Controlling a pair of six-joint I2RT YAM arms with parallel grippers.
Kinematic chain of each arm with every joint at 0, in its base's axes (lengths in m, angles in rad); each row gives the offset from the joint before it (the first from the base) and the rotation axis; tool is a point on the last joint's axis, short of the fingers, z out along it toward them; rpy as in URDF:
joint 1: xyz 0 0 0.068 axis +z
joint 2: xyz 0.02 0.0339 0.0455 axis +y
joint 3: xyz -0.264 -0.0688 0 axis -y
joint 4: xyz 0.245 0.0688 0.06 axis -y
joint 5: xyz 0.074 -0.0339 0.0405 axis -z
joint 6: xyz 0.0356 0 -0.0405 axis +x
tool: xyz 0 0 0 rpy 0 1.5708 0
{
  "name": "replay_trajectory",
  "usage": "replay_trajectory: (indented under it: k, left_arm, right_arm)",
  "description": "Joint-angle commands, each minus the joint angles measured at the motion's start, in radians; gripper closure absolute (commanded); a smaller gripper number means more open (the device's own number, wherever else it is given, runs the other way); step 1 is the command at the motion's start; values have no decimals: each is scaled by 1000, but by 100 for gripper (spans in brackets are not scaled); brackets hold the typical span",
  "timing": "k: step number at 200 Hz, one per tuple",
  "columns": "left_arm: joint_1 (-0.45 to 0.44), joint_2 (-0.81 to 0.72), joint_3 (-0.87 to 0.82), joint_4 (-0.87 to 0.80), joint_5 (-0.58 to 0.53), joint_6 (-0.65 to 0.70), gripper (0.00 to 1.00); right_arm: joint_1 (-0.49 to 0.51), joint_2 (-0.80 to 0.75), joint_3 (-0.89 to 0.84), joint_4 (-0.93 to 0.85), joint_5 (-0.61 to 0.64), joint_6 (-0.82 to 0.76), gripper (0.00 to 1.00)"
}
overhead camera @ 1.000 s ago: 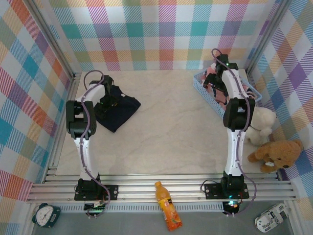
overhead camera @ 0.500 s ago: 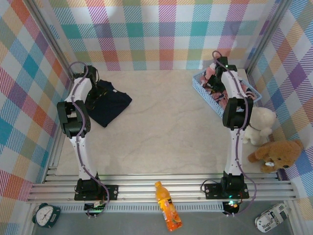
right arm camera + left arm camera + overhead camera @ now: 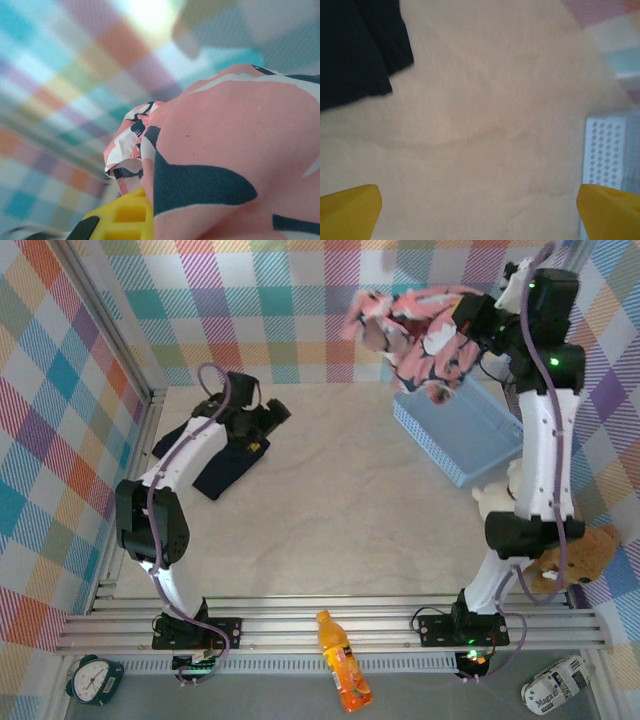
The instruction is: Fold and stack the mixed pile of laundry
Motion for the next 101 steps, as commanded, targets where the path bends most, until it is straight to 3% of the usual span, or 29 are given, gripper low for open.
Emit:
replay_trajectory:
  k: [1,16,30,37,43,47,53,63,68,83,101]
  left_arm:
    - [-32,0,-30,36,-13,-60,0]
    - [-55,-33,-44,1,-82,-95,0]
    - [-68,-80,-69,-47,-155,-140,0]
    - [-74,-109,-87,-79,-199,-165,0]
    - [-81,-137,-110,-107,-236,-187,0]
    - [-87,-158,-128,-123,-261,-199,0]
    - [-96,-191,-159,-142,-298,-219,0]
    - [-112,-252,-224,-164,-348,-254,0]
    - [-121,-283,-261,-166,-360,-268,0]
    - [-139,-359,-364,-178,-372,-311,0]
    - [-191,-434,-445,-196,-397,-332,0]
  right_arm:
    - [23,-52,-49,88,-237,70,100]
    - [33,-119,-180,93,-253,95,100]
    - [36,-206,-435,167,-260,129,100]
    - [39,-253,-581,216,-240,144,95]
    - [41,-289,-712,264,-221,154,85]
    - [42,-310,-798,295,-212,160,74]
    - [41,-337,-918,333,-201,166,48]
    - [44,-352,-1069,326,-179,151,18]
    - [46,-354,-1134,320,-169,138,8]
    - [48,-357,-1293,300,-154,90,1]
    - [50,-394,-1418,262,-100,31,0]
